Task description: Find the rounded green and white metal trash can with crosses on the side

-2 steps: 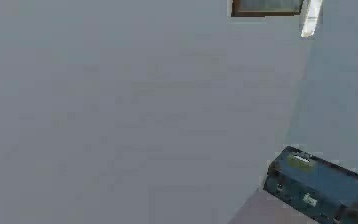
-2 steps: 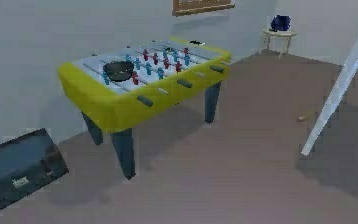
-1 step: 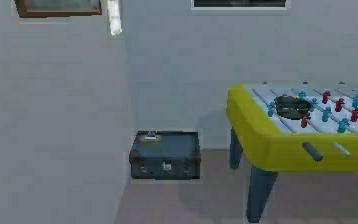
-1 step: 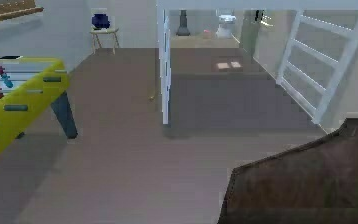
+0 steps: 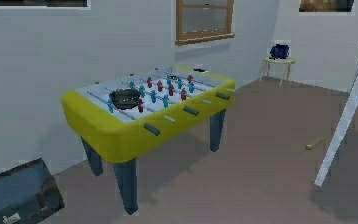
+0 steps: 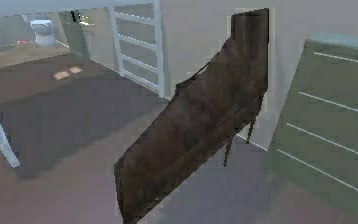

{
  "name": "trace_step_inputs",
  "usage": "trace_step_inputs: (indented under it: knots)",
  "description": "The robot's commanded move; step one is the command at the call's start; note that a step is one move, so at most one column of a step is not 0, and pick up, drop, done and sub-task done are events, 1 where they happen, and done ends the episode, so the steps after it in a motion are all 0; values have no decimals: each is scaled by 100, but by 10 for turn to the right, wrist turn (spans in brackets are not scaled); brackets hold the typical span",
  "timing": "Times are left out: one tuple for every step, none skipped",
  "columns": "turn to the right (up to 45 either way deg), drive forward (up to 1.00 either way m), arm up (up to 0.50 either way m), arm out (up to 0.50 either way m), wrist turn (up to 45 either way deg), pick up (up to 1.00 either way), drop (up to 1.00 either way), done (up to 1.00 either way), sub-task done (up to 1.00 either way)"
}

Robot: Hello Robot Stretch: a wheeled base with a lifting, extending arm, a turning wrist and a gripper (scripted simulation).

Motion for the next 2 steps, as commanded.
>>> trace_step_inputs:
  knots:
    - [90, 0, 0, 0, 0, 0, 0, 0, 0]
    - [0, 50, 0, 0, 0, 0, 0, 0, 0]
